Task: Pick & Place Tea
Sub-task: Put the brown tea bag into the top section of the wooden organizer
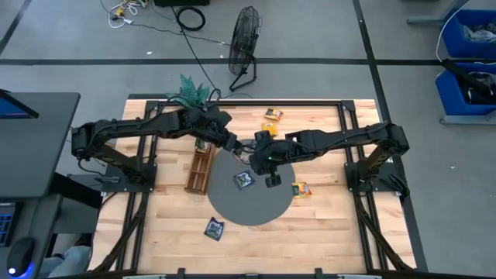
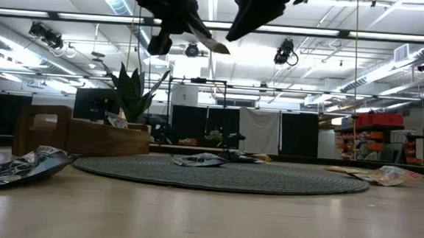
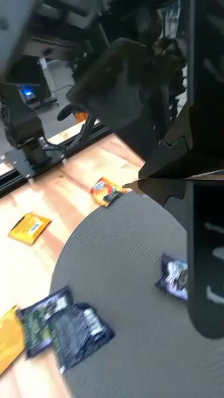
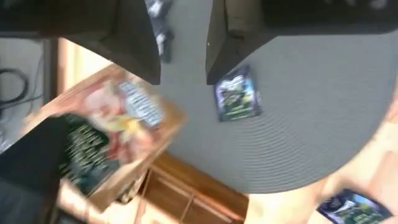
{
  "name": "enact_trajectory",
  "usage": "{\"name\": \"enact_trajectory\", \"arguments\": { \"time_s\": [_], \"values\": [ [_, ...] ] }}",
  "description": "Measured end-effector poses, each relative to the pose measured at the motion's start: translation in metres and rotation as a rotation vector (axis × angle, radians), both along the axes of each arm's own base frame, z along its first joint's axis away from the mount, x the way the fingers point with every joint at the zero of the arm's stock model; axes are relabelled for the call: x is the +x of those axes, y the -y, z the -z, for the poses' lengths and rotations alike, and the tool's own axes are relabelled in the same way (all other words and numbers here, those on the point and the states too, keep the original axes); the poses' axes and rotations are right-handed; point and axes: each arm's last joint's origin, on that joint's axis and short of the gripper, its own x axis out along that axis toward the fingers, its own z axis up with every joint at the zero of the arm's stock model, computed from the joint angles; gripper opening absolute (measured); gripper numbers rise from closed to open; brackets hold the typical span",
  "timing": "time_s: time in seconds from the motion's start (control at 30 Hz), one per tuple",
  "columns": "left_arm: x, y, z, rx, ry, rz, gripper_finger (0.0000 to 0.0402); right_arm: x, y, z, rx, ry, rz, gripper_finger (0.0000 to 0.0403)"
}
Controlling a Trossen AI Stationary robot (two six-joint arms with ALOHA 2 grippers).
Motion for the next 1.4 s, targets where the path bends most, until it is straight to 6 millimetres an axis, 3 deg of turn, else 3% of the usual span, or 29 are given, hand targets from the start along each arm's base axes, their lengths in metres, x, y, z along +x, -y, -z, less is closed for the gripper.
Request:
{"name": "enact_trajectory", "arguments": {
  "time_s": [0.07,0.2,0.4,0.6,0.9,1.4],
  "values": [
    [-0.001,-0.002,0.000,0.010,-0.004,-0.003,0.0003,-0.005,0.000,-0.001,0.027,-0.022,0.053,0.0150],
    [-0.013,-0.002,-0.002,0.057,-0.077,-0.091,0.0003,-0.023,0.006,-0.001,0.081,-0.069,0.407,0.0158],
    [-0.040,0.011,0.002,0.236,-0.331,-0.319,0.0003,-0.033,0.011,0.003,0.097,-0.031,0.685,0.0102],
    [-0.050,0.017,0.005,0.353,-0.441,-0.436,0.0003,-0.024,0.012,0.012,0.168,0.076,0.724,0.0009],
    [-0.062,0.017,0.010,0.402,-0.559,-0.566,0.0003,-0.018,0.016,0.029,0.258,0.103,0.699,0.0005],
    [-0.054,0.020,0.013,0.357,-0.506,-0.605,0.0003,-0.017,0.021,0.032,0.254,0.095,0.666,0.0002]
  ]
}}
